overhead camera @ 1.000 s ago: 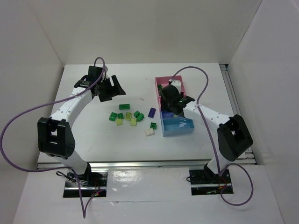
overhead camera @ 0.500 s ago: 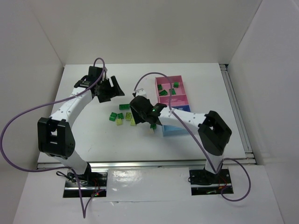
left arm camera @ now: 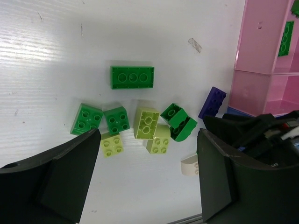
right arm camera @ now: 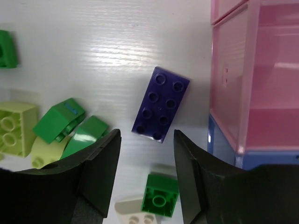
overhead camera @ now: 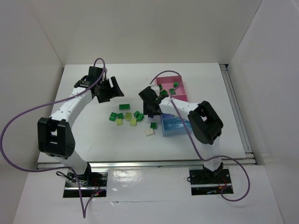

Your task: Sort the legos into containers by color

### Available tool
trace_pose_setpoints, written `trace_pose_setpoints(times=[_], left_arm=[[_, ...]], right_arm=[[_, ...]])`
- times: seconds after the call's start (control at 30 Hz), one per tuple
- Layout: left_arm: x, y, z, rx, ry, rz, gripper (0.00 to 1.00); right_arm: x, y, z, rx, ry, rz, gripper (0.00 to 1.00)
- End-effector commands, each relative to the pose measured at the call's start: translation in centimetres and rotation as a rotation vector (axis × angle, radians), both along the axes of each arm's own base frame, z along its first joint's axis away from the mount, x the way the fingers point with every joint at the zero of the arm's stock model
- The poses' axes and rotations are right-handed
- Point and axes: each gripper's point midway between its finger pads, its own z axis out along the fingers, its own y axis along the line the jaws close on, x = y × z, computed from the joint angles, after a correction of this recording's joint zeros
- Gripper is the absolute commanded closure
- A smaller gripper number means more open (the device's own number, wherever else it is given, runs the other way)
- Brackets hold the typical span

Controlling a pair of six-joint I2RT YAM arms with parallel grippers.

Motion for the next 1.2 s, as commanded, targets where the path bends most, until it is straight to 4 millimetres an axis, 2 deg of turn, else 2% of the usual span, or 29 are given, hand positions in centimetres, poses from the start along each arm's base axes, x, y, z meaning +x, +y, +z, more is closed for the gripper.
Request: trace_pose_setpoints(times=[0.0,0.27,0.33,0.4,0.43,0.57,0.6,0.63,0.67,0.8,0.83,0.87,0.93,1.07,1.17], left_arm=[[0.1,0.0,1.1,0.015,-0.035,-0.018,0.13],[-0.5,0.1,-0.3,0.021,0.003,-0.019,0.13],[-0.5,0.1,-0.3,0.021,0.003,-0.019,0.13],[-0.5,0.1,-0.1,0.021,0.003,-0.019,0.13],[-0.4,0.3,-0.1,0.028,0.002,-0.013,0.13],[-0.4,0.4,0.4,0.034,-0.008,-0.007,0.13],[-0.4,0.4,0.4,0.034,-0.008,-0.007,0.13],[-0.4,0.4,0.4,0.034,-0.008,-0.007,0.13],[-0.3,0.8,0.4,0.034,-0.008,0.002,0.13],[-0.3,0.6,0.1,0.027,0.002,-0.005,0.13],[-0.3,0.8,0.1,0.034,0.001,0.001,0.13],[-0.2,0.9,0.0,0.041,0.0,0.007,0.13],[-0.3,1.3,-0.1,0.043,0.009,0.016,0.13],[-0.4,1.0,-0.4,0.028,0.022,0.002,0.13],[-0.4,0.9,-0.4,0.028,0.022,0.002,0.13]], right_arm=[[1.3,0.7,0.2,0.037,0.012,-0.034,0.42],[1.4,0.6,-3.1,0.022,0.087,-0.024,0.34],[1.9,1.0,-2.9,0.038,0.068,-0.023,0.34],[2.0,1.1,-3.3,0.032,0.067,-0.014,0.4],[2.0,1.0,-3.3,0.019,0.064,0.004,0.49],[2.9,1.1,1.2,0.036,-0.043,0.012,0.57],[3.4,1.2,3.7,0.065,-0.096,0.014,0.58],[2.8,1.3,4.1,0.073,-0.105,0.023,0.58],[3.1,0.9,6.3,0.083,-0.158,0.013,0.58],[3.3,-0.5,9.3,0.07,-0.254,0.005,0.58],[3.3,-0.8,10.9,0.076,-0.287,0.004,0.58],[3.4,-1.2,11.5,0.069,-0.305,-0.012,0.58],[3.9,-3.1,11.7,0.048,-0.299,-0.05,0.58],[4.9,-5.9,10.7,0.015,-0.281,-0.11,0.58],[5.4,-7.1,9.4,-0.001,-0.252,-0.13,0.57]])
